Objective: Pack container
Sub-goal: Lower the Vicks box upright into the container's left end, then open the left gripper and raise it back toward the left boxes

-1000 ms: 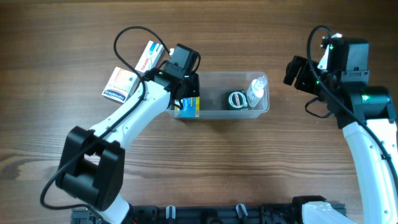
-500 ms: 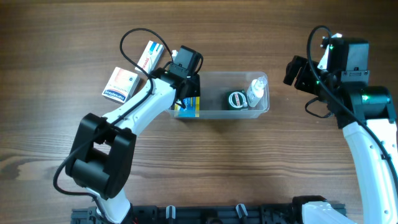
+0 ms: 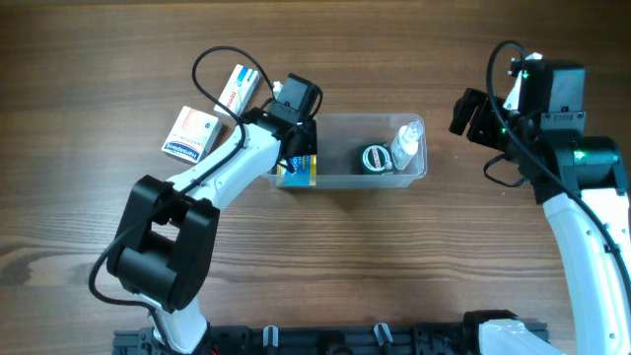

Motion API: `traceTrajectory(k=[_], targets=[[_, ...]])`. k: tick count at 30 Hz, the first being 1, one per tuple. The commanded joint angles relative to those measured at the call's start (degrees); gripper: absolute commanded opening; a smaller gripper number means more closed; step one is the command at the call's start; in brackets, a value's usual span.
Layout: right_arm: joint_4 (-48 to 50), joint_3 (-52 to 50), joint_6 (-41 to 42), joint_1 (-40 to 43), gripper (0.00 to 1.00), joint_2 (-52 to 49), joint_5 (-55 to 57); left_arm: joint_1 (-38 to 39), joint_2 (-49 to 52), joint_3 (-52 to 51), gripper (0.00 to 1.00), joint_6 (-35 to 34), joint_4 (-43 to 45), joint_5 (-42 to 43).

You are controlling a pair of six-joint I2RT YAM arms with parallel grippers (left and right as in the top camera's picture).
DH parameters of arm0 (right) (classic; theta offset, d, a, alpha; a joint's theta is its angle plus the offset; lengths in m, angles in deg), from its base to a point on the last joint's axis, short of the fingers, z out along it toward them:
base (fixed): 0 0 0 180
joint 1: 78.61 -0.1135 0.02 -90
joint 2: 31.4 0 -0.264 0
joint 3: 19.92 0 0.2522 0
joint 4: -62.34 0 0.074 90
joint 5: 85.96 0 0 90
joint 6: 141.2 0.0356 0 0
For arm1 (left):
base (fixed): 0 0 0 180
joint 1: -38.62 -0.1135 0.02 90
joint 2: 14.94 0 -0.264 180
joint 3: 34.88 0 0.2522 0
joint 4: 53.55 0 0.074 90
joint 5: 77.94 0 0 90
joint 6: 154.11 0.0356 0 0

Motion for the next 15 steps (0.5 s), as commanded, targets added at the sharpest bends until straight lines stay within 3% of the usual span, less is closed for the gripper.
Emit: traceTrajectory(k=[1, 15], targets=[[0.02, 0.59, -0.85, 0.09, 1.0, -0.02, 0.33, 0.24, 1.2, 0.79, 0.07, 0.11, -0.57, -1.2], [0.0, 0.59, -0.85, 0.09, 1.0, -0.02, 0.31, 0.24, 1.97, 0.79, 0.07, 0.11, -0.68, -1.2]])
